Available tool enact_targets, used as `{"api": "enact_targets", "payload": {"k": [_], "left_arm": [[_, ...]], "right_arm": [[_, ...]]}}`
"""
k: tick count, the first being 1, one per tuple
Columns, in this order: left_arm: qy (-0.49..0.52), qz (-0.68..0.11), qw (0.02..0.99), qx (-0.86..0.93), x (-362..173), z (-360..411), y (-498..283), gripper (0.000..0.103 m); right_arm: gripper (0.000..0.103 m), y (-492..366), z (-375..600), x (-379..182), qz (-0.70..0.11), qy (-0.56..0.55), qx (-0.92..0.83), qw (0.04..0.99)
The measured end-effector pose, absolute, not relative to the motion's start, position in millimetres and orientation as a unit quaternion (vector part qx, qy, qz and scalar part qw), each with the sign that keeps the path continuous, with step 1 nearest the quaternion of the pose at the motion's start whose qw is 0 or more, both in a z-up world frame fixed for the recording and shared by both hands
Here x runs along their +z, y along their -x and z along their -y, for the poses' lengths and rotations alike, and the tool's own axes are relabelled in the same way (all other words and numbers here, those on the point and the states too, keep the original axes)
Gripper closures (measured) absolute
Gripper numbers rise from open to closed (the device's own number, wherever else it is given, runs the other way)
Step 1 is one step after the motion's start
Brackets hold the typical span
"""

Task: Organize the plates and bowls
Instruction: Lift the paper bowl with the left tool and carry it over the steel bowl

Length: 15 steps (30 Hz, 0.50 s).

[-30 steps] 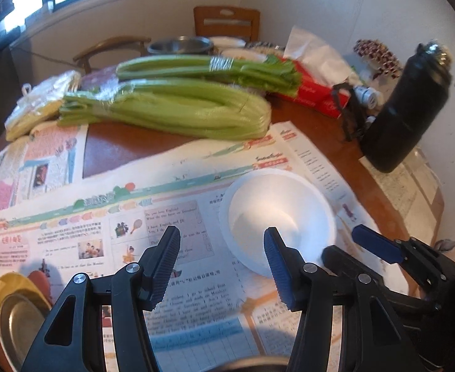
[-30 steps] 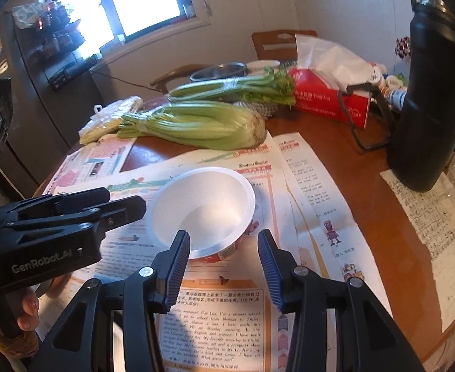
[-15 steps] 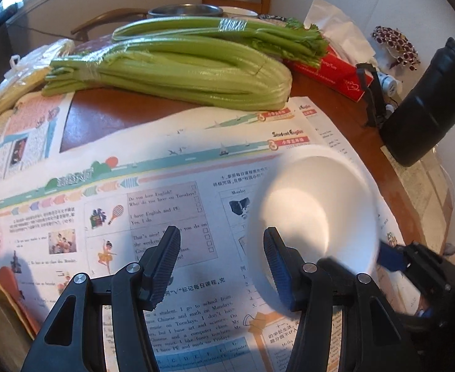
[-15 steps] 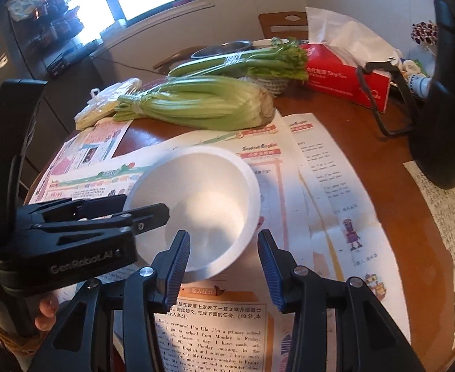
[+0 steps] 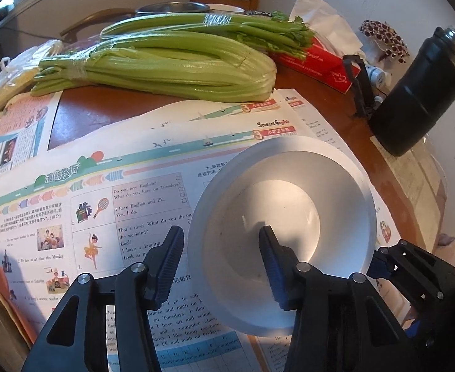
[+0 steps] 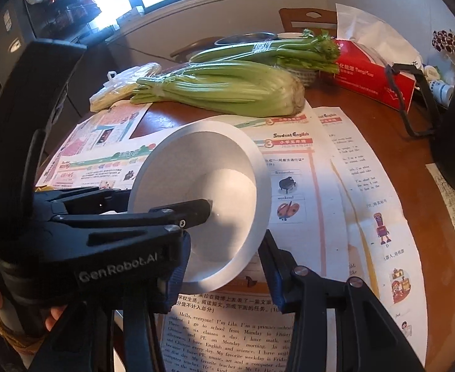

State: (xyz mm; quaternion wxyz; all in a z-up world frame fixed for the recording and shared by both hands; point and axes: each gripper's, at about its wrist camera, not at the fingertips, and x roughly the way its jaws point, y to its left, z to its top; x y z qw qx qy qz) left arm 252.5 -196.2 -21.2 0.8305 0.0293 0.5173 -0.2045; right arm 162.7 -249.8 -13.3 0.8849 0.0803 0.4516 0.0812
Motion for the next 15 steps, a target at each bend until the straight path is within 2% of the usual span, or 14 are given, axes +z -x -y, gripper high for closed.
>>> {"api": "enact_targets", "payload": {"k": [15], "left_arm": [[-0.028, -0.490, 0.844, -0.217, 9.9, 195.4, -221.8, 0.056]], "right_arm": [[0.058, -135.0, 246.2, 14.0, -0.431, -0.070, 0.076, 0.897]]}}
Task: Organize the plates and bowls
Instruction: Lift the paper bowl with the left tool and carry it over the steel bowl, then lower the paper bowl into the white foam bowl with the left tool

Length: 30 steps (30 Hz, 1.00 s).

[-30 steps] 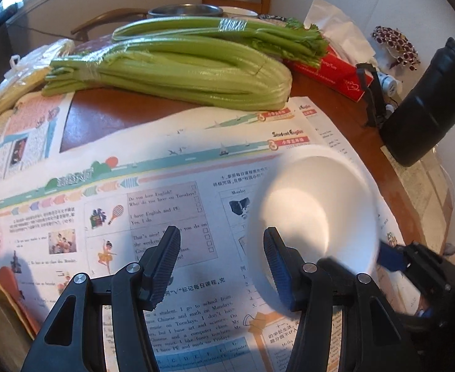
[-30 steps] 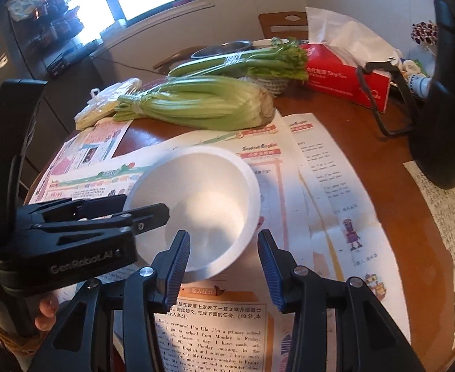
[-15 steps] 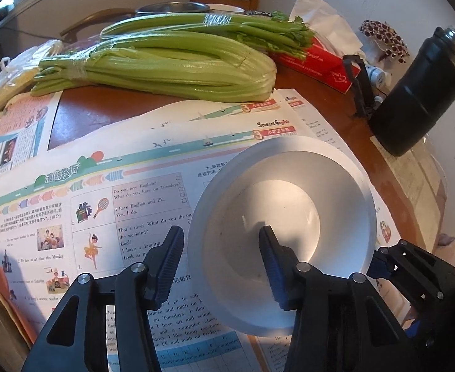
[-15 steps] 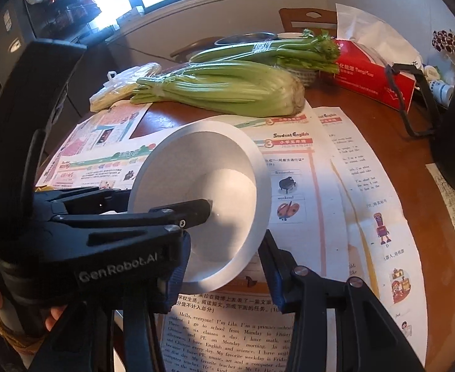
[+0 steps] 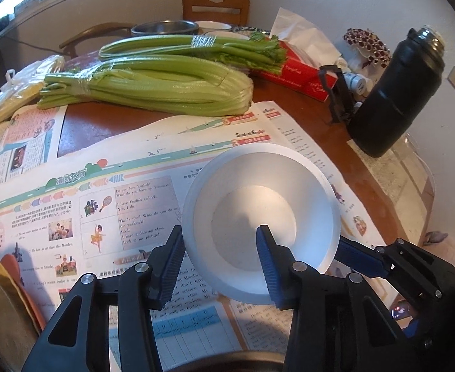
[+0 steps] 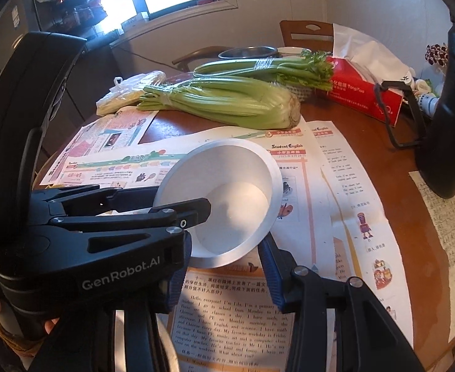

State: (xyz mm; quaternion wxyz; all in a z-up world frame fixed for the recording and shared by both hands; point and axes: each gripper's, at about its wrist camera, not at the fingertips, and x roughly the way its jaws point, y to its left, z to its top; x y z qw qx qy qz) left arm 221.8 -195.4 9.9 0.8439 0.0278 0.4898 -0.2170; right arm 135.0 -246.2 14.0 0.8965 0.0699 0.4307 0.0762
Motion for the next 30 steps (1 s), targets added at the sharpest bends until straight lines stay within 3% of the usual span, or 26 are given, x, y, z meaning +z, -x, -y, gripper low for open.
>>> {"api": "enact_targets", "payload": {"k": [30], "left_arm": [[-0.021, -0.413, 0.886, -0.210, 91.0, 147.4, -123.0, 0.055]], "right_arm": [[0.058, -45.2, 204.9, 87.5, -0.352, -0.035, 0.098, 0.930]]}}
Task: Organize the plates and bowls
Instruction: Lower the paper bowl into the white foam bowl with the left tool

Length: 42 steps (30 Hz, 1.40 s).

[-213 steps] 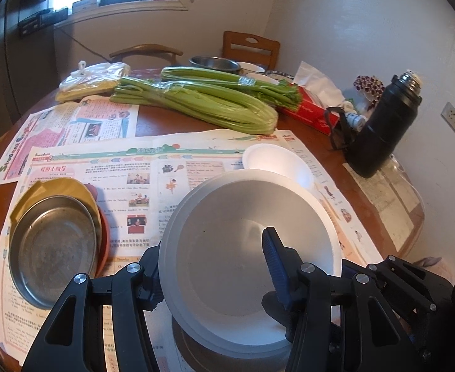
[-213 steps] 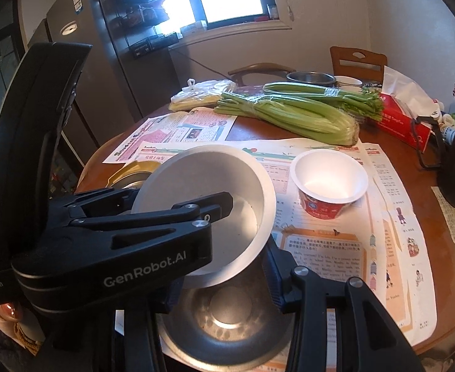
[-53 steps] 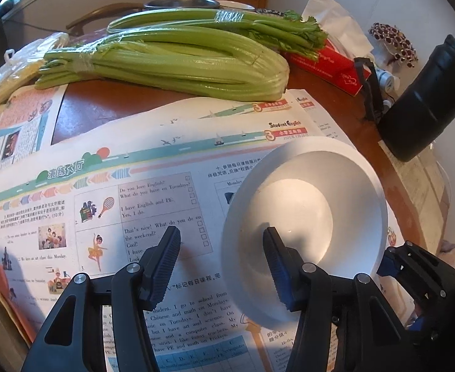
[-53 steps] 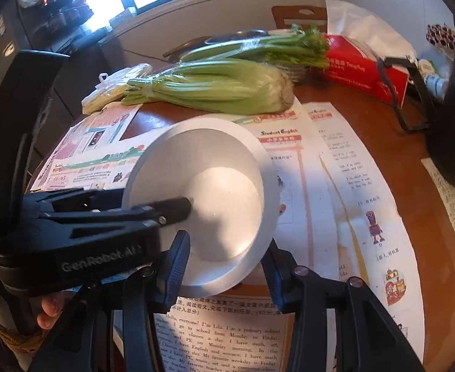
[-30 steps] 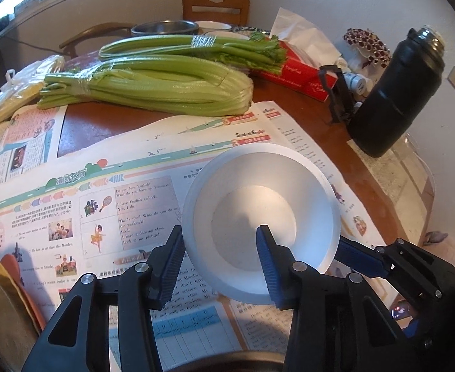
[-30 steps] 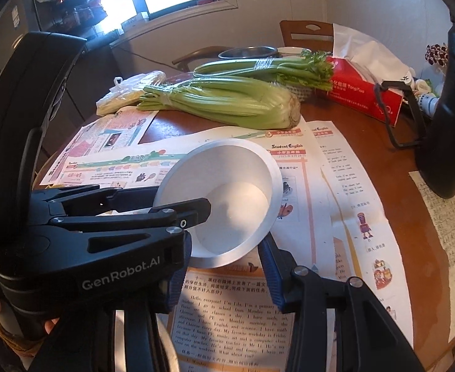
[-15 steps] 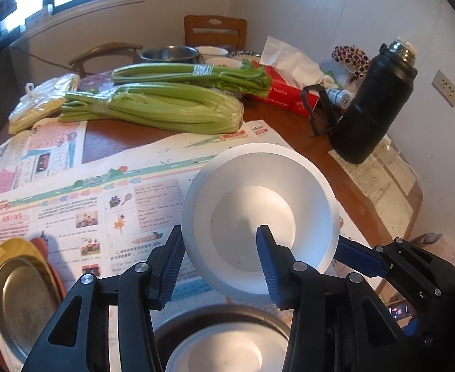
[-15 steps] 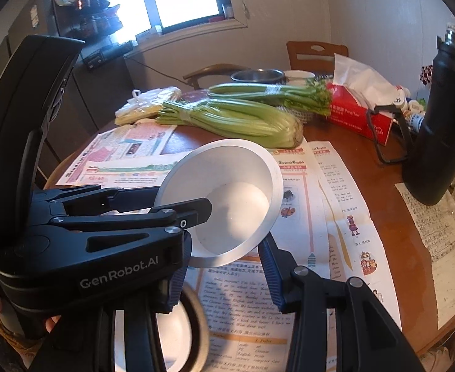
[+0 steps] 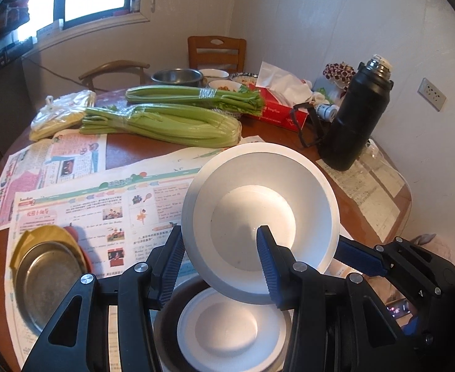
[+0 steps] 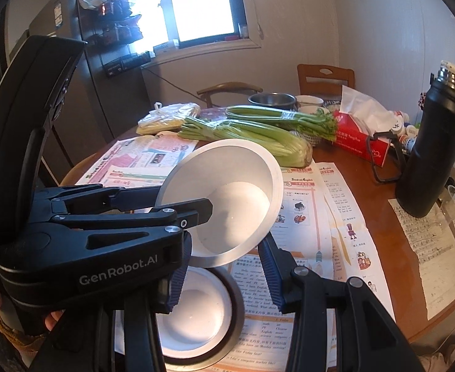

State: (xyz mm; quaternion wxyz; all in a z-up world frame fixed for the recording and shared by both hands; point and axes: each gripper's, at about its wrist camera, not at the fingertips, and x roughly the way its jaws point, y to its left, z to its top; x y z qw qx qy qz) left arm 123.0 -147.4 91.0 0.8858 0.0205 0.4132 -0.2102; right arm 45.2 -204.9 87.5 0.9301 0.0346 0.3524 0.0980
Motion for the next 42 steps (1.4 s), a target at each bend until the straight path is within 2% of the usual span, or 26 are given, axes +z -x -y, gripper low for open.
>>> {"api": "enact_targets", "payload": {"k": [28, 42], "left_arm": [[-0.014, -0.403, 0.896, -0.187, 100.6, 122.6, -54.5, 0.055], [-0.006, -0.426, 0.888, -0.172, 77.4, 113.6, -49.1, 0.055]], "right_arm": [[0.058, 17.9, 181.6, 100.2, -0.338, -0.002, 0.129, 0.932], [0.058, 22.7, 171.3, 81.9, -0.355, 0.013, 0.136, 0.925]]}}
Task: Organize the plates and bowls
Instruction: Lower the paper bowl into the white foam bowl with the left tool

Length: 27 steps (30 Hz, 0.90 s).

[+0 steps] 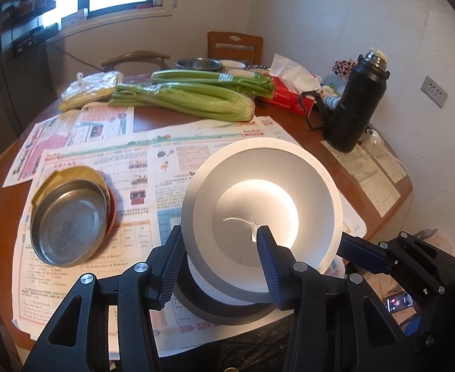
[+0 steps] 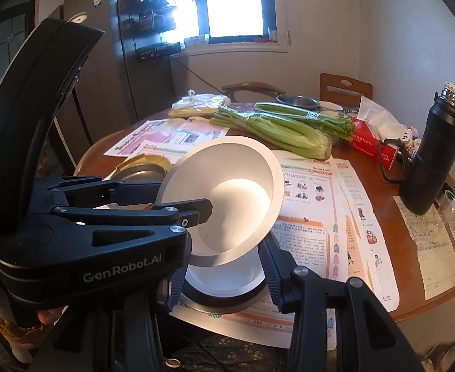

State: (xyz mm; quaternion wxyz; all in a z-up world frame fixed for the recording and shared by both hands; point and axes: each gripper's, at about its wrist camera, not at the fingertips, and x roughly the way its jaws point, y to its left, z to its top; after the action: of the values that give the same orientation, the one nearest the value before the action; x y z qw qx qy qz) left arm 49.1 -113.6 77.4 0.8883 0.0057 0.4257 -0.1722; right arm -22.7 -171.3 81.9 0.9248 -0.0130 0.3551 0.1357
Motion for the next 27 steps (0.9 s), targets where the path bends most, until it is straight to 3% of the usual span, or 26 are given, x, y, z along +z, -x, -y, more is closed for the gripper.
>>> {"api": "enact_targets", "payload": {"k": [27], "left_arm": [[0.002, -0.462, 0.873, -0.158, 37.2, 116.2, -61.6, 0.055]], "right_arm": [[0.058, 8.6, 175.4, 43.5, -0.394, 0.006, 0.151, 0.907]]}}
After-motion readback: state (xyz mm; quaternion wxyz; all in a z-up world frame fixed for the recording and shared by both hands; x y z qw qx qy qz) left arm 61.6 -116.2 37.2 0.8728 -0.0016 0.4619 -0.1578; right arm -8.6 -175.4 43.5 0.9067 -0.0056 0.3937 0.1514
